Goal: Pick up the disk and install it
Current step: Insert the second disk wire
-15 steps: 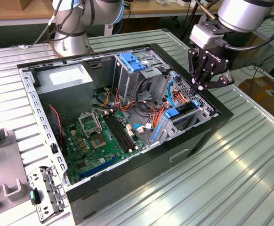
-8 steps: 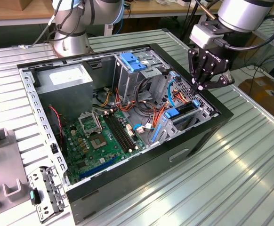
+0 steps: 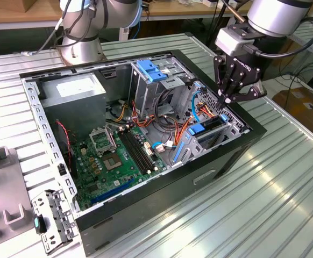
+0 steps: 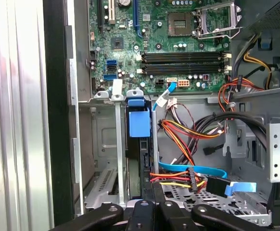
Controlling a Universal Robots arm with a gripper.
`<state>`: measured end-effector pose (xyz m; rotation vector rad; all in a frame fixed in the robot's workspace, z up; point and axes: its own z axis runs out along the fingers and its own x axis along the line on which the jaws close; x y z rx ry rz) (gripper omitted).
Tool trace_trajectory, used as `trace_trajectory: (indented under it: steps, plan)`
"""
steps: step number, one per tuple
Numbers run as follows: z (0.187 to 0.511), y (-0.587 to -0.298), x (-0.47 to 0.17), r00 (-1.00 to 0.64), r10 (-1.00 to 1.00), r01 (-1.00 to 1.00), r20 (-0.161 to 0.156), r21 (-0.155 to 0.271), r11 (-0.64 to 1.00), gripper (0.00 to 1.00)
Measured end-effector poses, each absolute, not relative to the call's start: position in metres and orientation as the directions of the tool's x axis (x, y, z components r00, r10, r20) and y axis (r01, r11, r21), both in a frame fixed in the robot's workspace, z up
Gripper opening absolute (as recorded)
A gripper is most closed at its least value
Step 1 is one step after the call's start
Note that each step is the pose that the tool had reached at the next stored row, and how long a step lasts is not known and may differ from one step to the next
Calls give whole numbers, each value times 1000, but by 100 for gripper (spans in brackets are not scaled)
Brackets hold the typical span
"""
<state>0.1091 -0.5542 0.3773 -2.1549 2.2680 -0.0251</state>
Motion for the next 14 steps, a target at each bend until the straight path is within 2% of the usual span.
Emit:
trace_trajectory:
  steps: [14]
  plan:
    - [383, -554, 91, -51, -999, -998, 1, -21, 51, 11]
